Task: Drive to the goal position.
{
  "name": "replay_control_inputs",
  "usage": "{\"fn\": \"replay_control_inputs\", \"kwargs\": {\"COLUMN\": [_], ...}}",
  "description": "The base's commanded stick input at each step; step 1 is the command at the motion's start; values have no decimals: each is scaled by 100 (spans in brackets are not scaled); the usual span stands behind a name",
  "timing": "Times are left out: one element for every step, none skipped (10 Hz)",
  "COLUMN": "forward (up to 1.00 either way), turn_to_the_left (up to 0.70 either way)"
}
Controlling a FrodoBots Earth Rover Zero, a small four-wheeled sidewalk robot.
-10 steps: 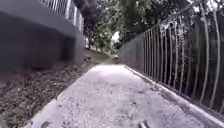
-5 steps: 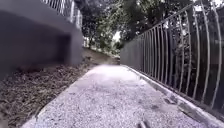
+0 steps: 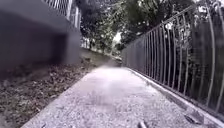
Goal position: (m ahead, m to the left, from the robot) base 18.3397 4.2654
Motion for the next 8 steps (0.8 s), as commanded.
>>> {"fn": "replay_control_inputs", "kwargs": {"forward": [100, 100, 100, 100, 95, 85, 85, 85], "turn_to_the_left": [0, 0, 0, 0, 0, 0, 0, 0]}}
